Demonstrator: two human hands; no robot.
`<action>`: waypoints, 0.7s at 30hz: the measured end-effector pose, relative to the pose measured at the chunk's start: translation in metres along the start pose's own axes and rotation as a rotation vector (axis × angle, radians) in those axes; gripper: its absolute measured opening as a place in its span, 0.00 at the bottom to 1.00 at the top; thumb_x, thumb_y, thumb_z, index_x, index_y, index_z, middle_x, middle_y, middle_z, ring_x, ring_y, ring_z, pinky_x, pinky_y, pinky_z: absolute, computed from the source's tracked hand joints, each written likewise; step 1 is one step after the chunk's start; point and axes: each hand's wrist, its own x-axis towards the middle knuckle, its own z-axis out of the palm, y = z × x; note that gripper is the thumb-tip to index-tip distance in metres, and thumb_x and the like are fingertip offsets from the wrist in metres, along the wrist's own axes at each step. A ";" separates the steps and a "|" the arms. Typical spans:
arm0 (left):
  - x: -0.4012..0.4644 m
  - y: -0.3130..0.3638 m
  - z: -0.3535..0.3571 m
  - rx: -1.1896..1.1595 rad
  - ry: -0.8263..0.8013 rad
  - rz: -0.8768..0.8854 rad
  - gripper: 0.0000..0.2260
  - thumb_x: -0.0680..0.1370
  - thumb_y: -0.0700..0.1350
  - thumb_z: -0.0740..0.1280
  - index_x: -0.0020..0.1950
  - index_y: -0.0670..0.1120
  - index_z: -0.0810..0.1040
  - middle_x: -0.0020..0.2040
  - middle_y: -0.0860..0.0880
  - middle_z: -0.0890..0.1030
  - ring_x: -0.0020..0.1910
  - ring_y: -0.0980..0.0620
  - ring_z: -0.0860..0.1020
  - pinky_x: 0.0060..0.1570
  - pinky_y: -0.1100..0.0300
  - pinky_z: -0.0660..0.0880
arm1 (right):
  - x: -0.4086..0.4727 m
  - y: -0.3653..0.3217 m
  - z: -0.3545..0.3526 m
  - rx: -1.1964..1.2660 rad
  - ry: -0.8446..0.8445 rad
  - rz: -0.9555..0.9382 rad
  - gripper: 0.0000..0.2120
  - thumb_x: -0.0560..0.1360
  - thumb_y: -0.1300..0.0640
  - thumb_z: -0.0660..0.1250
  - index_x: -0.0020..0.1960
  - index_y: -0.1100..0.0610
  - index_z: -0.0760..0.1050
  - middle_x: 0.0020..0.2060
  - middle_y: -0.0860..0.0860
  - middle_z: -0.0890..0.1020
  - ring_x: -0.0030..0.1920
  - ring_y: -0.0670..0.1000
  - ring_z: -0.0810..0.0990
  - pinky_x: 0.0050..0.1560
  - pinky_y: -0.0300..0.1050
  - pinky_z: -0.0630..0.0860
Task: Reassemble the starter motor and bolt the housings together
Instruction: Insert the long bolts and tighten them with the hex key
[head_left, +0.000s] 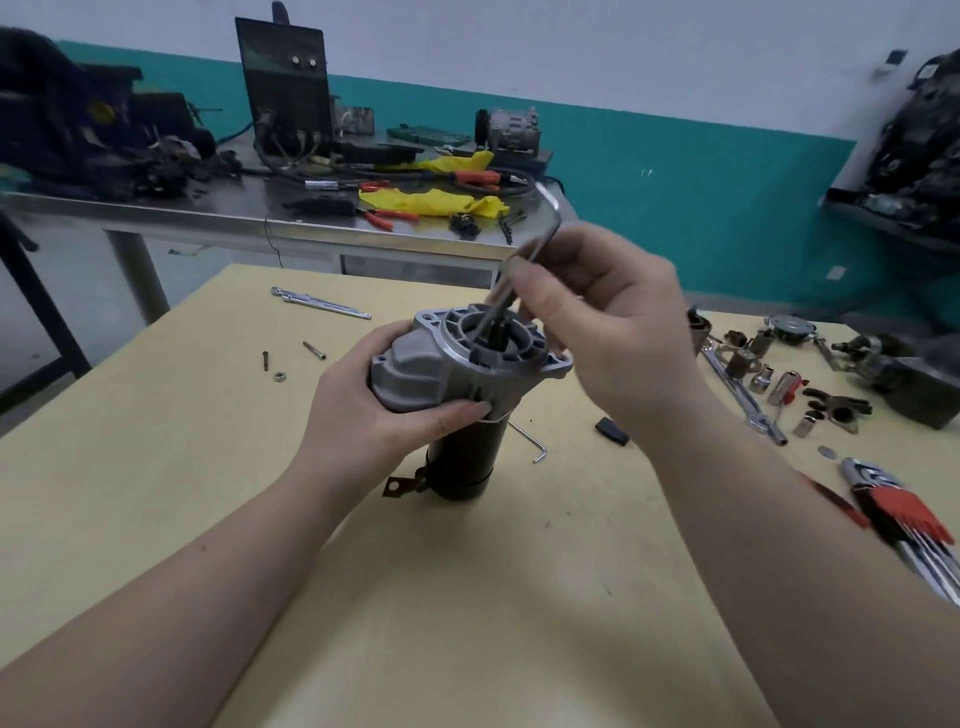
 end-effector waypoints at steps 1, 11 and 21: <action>0.000 0.000 0.000 0.000 0.000 -0.001 0.30 0.63 0.54 0.88 0.62 0.65 0.83 0.58 0.58 0.88 0.57 0.58 0.86 0.52 0.68 0.81 | 0.000 0.004 0.005 -0.010 0.012 -0.008 0.02 0.82 0.65 0.69 0.53 0.63 0.80 0.43 0.54 0.87 0.41 0.47 0.84 0.39 0.34 0.77; 0.001 -0.006 -0.002 0.005 -0.002 -0.010 0.31 0.63 0.55 0.88 0.64 0.64 0.83 0.60 0.56 0.88 0.59 0.55 0.86 0.54 0.65 0.82 | -0.010 0.021 0.008 0.176 0.111 0.009 0.07 0.83 0.66 0.65 0.57 0.58 0.81 0.44 0.55 0.87 0.35 0.49 0.80 0.35 0.37 0.75; 0.001 -0.008 -0.003 0.002 -0.008 -0.004 0.31 0.64 0.54 0.88 0.66 0.59 0.83 0.60 0.54 0.88 0.59 0.53 0.86 0.53 0.64 0.83 | -0.009 0.020 0.007 0.127 0.041 0.008 0.07 0.83 0.66 0.65 0.59 0.63 0.80 0.43 0.58 0.86 0.36 0.50 0.80 0.37 0.36 0.75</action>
